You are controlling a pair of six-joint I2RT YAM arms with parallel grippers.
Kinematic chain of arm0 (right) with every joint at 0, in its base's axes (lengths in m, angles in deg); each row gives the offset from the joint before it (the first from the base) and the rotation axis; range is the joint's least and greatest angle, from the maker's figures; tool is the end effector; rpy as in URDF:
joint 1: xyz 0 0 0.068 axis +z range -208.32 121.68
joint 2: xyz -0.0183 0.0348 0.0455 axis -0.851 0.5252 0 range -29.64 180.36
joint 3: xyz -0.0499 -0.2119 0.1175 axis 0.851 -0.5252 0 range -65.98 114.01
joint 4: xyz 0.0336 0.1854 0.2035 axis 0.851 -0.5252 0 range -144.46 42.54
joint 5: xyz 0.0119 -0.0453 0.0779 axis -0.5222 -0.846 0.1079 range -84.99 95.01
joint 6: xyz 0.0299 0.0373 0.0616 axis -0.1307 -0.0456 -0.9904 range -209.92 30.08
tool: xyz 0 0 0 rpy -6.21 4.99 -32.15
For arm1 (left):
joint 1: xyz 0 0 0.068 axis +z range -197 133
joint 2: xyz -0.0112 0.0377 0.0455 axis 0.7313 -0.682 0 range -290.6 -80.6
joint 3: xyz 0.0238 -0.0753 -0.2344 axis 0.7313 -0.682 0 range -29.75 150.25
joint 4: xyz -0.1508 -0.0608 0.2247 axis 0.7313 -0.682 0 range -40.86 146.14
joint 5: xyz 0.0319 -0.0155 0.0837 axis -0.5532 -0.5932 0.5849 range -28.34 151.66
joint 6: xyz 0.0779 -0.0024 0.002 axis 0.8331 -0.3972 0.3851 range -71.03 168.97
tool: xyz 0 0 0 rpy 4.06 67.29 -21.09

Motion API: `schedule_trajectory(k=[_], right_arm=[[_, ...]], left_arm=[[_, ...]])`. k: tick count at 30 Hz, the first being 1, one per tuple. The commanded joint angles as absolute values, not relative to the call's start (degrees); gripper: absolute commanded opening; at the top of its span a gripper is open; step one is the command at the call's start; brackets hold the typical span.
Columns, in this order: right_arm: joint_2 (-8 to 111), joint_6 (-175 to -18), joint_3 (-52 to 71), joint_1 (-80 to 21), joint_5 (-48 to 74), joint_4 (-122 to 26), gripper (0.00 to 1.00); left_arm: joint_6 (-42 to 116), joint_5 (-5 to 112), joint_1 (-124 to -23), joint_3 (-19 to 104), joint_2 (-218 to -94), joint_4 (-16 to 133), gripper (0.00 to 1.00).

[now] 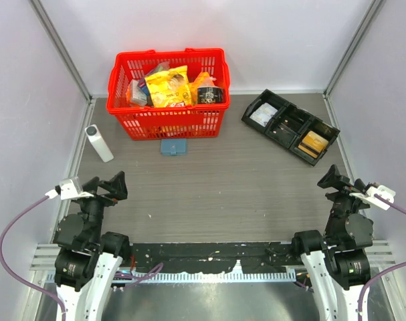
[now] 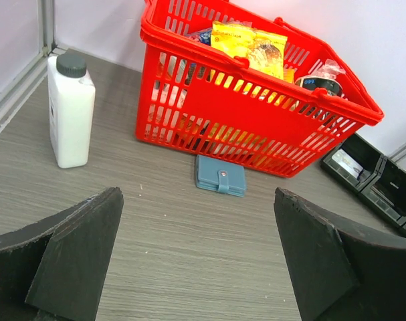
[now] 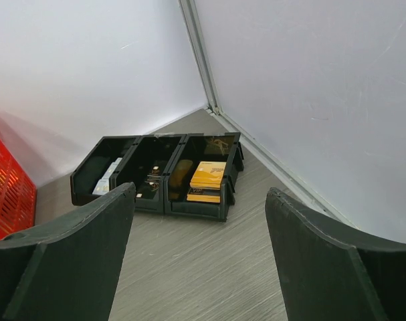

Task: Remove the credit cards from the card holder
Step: Move the card holder to the center of the board.

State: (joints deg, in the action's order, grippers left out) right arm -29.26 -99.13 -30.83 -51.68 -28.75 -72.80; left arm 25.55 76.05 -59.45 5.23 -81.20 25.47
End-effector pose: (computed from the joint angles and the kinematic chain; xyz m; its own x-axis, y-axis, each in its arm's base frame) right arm 0.0946 -0.0264 0.3349 0.2325 0.1609 -0.9592 0.4165 0.8747 0.2477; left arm 0.1040 -0.0059 0.3224 0.0712 -0.4100 -0.9093 -0.0056 0.9114 -0.4114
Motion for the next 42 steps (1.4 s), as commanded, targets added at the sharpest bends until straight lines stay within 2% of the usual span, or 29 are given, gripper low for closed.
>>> schedule_trajectory(k=[1,11,12,13,18,25,29,34,42], right_arm=[[-29.4,-100.3,-29.0,-51.5,-28.1,-71.6,0.83],[-29.4,-100.6,-30.5,-49.8,-27.2,-70.6,0.83],[-29.5,-100.8,-30.5,-49.5,-27.3,-70.5,0.89],[-29.4,-101.3,-31.0,-49.4,-27.9,-70.5,0.91],[-29.4,-103.7,-31.8,-48.1,-31.4,-70.5,0.91],[-29.5,-105.3,-32.8,-46.7,-33.6,-70.6,0.91],[-29.5,-105.1,-32.1,-46.1,-31.8,-71.0,0.91],[-29.5,-104.9,-32.1,-45.8,-30.3,-71.1,0.91],[-29.5,-104.6,-32.1,-45.4,-29.0,-71.1,0.91]], left_arm=[[23.0,76.8,-59.0,5.8,-80.4,26.0,1.00],[15.5,76.2,-59.0,6.9,-90.8,23.4,1.00],[14.4,74.4,-59.0,6.7,-92.6,23.8,1.00],[13.0,73.4,-59.0,6.4,-94.2,24.2,0.99],[5.1,70.4,-59.0,4.4,-104.5,28.3,1.00],[-2.2,63.9,-59.0,2.8,-124.3,42.5,1.00],[-9.5,63.7,-59.0,1.5,-135.5,54.4,0.92],[-18.4,68.9,-59.5,-2.0,-144.9,69.1,0.87],[-22.4,77.5,-61.1,-0.5,-157.9,80.3,0.78]])
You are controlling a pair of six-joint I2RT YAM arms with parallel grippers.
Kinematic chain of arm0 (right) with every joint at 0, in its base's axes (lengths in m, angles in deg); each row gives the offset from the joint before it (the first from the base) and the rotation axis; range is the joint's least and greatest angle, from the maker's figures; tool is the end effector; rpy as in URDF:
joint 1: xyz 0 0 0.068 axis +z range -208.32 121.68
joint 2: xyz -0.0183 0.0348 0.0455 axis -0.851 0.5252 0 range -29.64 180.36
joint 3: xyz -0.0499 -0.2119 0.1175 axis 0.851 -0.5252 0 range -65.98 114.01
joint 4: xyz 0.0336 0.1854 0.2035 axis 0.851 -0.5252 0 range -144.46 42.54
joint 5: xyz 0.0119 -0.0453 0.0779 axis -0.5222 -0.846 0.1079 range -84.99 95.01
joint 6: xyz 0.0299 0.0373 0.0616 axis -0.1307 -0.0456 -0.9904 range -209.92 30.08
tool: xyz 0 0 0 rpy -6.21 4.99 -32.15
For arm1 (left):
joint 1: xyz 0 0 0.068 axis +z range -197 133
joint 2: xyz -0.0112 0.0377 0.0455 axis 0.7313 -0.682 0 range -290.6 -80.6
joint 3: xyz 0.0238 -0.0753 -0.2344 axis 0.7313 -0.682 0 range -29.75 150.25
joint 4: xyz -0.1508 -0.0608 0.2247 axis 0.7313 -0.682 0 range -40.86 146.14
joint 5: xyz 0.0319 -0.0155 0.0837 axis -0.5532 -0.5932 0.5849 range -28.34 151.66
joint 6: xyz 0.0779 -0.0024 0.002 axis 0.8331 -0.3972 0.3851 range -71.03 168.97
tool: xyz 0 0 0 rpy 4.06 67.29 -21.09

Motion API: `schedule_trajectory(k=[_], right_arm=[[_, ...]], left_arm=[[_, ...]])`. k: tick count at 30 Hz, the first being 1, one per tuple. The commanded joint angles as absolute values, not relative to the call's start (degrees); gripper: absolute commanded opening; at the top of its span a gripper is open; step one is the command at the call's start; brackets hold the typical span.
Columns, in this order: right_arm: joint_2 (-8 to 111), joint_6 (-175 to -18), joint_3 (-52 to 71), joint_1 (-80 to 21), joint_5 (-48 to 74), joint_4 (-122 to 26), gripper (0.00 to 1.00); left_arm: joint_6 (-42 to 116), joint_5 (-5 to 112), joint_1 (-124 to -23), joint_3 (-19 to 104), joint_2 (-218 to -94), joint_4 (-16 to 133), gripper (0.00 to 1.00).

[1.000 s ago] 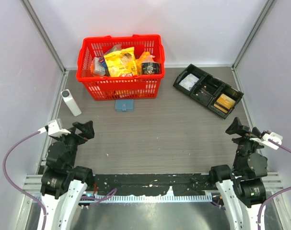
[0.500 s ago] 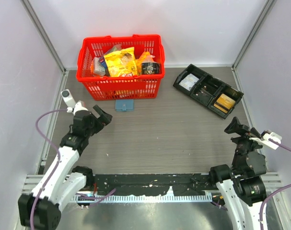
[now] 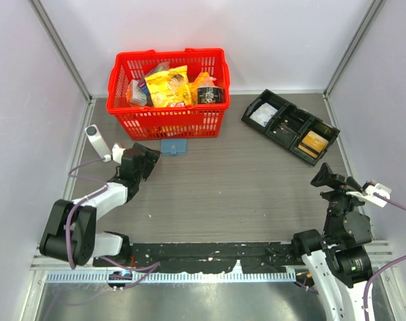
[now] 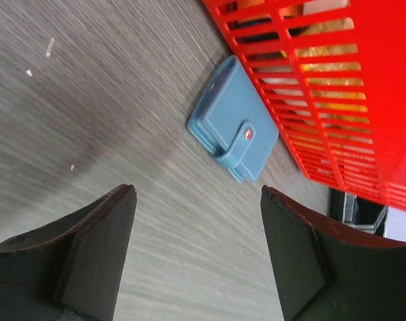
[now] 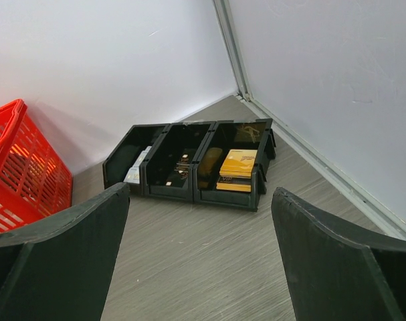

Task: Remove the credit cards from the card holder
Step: Move the card holder to the center of the board.

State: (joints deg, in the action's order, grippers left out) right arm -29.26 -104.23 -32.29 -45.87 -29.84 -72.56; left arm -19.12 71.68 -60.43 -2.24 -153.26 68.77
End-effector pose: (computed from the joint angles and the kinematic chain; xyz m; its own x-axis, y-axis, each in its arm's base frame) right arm 0.1016 -0.0167 0.3274 0.2279 0.2580 -0.9389 0.3292 0.8871 0.3236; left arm 0.2887 -0.0569 0.1219 -0.2749 -0.8737 -0.4014 -0.4531 0.4859 -0.7473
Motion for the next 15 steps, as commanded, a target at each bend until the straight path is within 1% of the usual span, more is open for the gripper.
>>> schedule_trajectory(k=[1,2,4,7,10,11,14,15], right_arm=[[-29.5,-104.5,-32.1,-45.3,-28.8,-71.1,0.91],[-29.5,-104.5,-32.1,-45.2,-28.8,-71.1,0.90],[-29.4,-104.3,-32.1,-45.2,-28.2,-71.1,0.90],[-29.5,-104.2,-32.1,-45.0,-27.6,-71.1,0.89],[-29.5,-103.9,-32.2,-44.8,-26.7,-71.0,0.89],[-29.5,-104.1,-32.3,-44.8,-26.6,-71.0,0.88],[-29.4,-103.9,-32.3,-44.6,-26.5,-70.9,0.88],[-29.4,-103.9,-32.2,-44.5,-26.4,-70.9,0.87]], left_arm=[[-22.3,77.7,-61.2,0.1,-159.9,81.0,0.78],[-22.3,77.6,-61.2,0.9,-161.8,81.6,0.77],[-22.6,77.3,-61.2,2.0,-165.2,82.9,0.72],[-23.2,76.8,-61.3,2.9,-170.1,85.8,0.71],[-23.2,76.9,-61.4,3.8,-173.6,87.6,0.65],[-23.2,77.0,-61.4,4.1,-174.4,88.1,0.64],[-23.2,76.6,-61.5,4.5,-176.8,89.5,0.56],[-23.1,76.6,-61.5,4.8,-177.6,89.9,0.54]])
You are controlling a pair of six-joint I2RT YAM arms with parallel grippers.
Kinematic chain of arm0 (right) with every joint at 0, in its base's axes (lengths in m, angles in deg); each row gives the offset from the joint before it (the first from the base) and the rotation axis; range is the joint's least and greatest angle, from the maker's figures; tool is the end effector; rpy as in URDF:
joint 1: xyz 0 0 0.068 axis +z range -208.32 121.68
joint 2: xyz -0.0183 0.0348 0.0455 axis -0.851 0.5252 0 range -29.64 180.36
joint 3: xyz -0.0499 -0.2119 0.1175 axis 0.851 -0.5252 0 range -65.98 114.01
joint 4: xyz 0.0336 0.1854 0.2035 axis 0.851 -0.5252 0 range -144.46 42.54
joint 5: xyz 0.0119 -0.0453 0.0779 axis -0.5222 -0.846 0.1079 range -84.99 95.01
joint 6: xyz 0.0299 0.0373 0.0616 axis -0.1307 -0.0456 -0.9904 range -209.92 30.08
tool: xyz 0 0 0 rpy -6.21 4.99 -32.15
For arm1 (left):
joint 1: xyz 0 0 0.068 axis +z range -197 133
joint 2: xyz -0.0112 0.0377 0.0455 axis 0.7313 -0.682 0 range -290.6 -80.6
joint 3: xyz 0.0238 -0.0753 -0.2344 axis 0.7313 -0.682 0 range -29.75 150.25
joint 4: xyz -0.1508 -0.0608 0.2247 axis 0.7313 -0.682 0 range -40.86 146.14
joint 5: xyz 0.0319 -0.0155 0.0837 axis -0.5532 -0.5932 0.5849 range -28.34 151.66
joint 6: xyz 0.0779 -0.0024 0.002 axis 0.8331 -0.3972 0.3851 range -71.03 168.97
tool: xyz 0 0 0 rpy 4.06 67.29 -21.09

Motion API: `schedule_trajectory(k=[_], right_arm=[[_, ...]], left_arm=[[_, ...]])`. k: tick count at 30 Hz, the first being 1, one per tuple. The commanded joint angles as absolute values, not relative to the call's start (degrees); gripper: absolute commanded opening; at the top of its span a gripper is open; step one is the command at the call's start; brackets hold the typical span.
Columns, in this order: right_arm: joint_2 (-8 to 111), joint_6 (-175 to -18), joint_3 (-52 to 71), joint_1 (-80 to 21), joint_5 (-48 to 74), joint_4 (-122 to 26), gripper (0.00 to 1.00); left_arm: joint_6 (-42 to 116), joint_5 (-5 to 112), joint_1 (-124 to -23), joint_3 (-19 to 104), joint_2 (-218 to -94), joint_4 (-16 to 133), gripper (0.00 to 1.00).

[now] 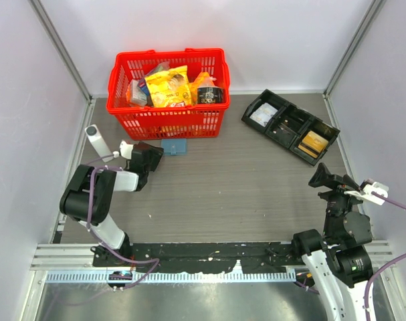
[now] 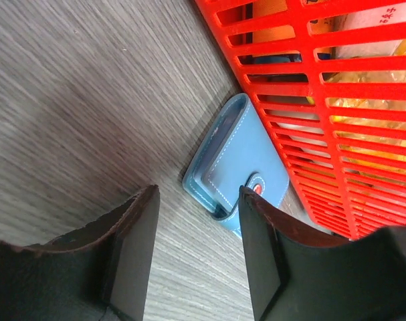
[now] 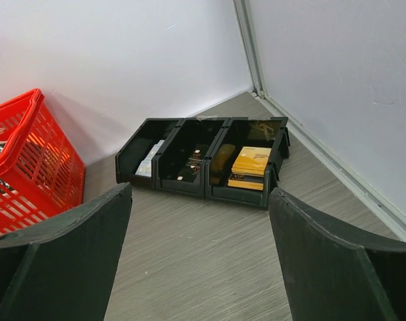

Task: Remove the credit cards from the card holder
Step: Move the card holder to the center of the board.

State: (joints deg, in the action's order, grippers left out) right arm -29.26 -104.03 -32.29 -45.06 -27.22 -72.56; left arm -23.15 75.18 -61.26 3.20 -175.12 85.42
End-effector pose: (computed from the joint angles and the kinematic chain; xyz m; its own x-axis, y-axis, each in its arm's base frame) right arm 0.1029 -0.0124 0.3276 0.2128 0.2619 -0.9413 0.2761 0.9080 0.3151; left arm 0.3270 -0.0669 0.0745 -0.2046 -0.9028 -0.3784 -0.4781 0.4295 -0.7661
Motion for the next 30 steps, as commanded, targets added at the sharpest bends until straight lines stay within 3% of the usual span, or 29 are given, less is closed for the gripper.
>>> schedule_trajectory(k=[1,10,12,16,22,26,30], right_arm=[[-29.4,-103.8,-32.3,-44.5,-26.4,-70.9,0.86],[-29.5,-103.6,-32.3,-44.2,-25.8,-70.8,0.85],[-29.5,-103.5,-32.5,-44.3,-25.7,-70.7,0.85],[-29.4,-103.5,-32.5,-44.1,-25.3,-70.6,0.85],[-29.5,-103.2,-32.6,-44.1,-24.7,-70.4,0.84],[-29.4,-103.0,-32.7,-43.9,-24.6,-70.3,0.84],[-29.4,-102.6,-32.7,-43.9,-24.6,-70.4,0.82]], left_arm=[[-23.1,76.4,-61.5,5.1,-178.2,90.2,0.52],[-23.0,75.8,-61.6,7.0,-182.9,92.3,0.43],[-23.0,75.4,-61.7,7.3,-183.5,93.0,0.36],[-22.7,75.2,-61.6,7.7,-184.1,93.7,0.35],[-22.0,74.1,-61.6,7.5,-184.4,94.2,0.19],[-21.4,72.1,-61.7,6.6,-184.0,95.3,0.01],[-20.7,71.2,-61.7,5.4,-182.6,95.2,0.00]])
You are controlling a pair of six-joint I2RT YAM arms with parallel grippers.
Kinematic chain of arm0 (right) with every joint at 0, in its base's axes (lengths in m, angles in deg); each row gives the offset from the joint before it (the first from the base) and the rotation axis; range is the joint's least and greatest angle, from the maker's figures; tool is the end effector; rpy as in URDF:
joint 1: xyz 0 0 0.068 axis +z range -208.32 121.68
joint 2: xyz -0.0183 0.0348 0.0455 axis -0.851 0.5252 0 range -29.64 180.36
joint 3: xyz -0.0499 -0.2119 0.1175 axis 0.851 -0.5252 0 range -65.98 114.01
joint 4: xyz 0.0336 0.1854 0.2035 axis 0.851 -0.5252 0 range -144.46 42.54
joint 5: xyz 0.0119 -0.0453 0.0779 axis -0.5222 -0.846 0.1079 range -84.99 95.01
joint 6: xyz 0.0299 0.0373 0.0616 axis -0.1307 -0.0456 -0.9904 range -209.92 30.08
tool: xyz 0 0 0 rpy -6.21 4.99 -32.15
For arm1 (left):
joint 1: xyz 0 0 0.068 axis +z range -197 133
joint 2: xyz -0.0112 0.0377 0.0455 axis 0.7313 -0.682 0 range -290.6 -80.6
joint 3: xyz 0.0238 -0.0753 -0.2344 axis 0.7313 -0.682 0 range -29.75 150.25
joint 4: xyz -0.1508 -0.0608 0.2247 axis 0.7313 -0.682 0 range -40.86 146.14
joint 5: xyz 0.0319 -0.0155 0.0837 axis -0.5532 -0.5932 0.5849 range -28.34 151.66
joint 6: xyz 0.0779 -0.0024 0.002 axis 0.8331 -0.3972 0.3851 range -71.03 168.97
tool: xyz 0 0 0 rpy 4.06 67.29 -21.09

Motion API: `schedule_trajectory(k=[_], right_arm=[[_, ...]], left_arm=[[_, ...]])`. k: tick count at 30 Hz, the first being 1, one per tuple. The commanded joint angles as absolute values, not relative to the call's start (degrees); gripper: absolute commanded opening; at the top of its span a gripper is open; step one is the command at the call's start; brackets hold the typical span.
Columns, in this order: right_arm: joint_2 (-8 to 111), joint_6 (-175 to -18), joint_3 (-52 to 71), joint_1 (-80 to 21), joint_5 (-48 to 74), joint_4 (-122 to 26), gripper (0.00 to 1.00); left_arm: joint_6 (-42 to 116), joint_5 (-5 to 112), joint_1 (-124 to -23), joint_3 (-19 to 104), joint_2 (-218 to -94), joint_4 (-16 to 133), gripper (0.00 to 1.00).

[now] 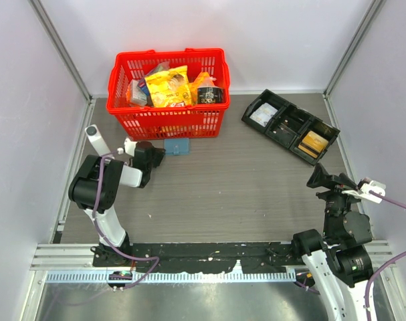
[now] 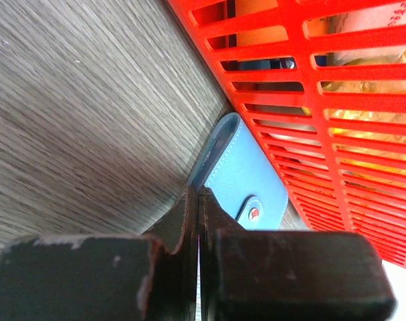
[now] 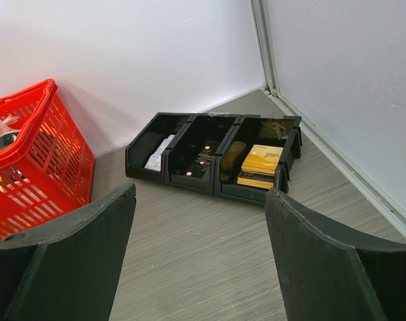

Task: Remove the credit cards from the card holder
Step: Move the card holder to the center of the board.

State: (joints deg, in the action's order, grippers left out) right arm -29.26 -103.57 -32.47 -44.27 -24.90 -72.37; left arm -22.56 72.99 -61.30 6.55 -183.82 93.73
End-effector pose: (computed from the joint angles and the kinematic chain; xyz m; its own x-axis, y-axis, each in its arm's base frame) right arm 0.1044 -0.0083 0.3273 0.1982 0.2604 -0.9450 0.2279 0.9254 0.3028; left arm 0.3459 -0.0746 0.0591 -0.2226 -0.9030 -0.3675 -0.4262 0.4292 -0.7964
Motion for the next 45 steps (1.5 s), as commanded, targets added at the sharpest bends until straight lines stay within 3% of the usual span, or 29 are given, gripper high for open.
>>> schedule_trajectory(k=[1,10,22,25,30,33,35,38,40,45], right_arm=[[-29.5,-102.4,-32.6,-43.9,-24.4,-70.4,0.82],[-24.7,-105.0,-27.3,-43.8,-20.1,-73.2,0.81],[-6.2,-110.5,-20.4,-43.8,3.8,-77.5,0.85],[-2.8,-112.0,-20.3,-43.9,8.0,-78.9,0.86],[3.2,-114.9,-22.7,-43.9,18.1,-79.3,0.85],[5.3,-116.5,-25.5,-43.9,22.0,-78.5,0.85],[6.3,-118.0,-27.7,-43.9,24.7,-77.6,0.84],[6.5,-120.1,-31.7,-43.5,27.2,-76.1,0.85],[5.7,-122.0,-34.2,-42.9,27.2,-75.3,0.84],[4.5,-127.4,-38.9,-40.7,26.1,-72.5,0.84]], left_arm=[[-20.4,70.9,-61.8,4.9,-181.8,94.8,0.00],[-19.1,69.2,-63.5,-1.2,-169.7,83.2,0.00],[-21.2,72.3,-74.6,-11.3,-150.1,64.4,0.01],[-23.7,73.8,-80.3,-13.0,-146.5,61.3,0.10],[-26.5,73.2,-89.0,-13.2,-141.7,56.3,0.36],[-25.7,73.3,-93.1,-11.4,-136.9,48.7,0.65],[-22.2,73.8,-93.4,-7.9,-133.3,42.9,0.79],[-14.0,78.5,-93.2,-1.2,-130.0,34.2,0.87],[-6.4,80.7,-93.1,3.6,-130.7,32.2,0.88],[11.8,74.9,-92.0,15.6,-143.3,30.9,0.87]])
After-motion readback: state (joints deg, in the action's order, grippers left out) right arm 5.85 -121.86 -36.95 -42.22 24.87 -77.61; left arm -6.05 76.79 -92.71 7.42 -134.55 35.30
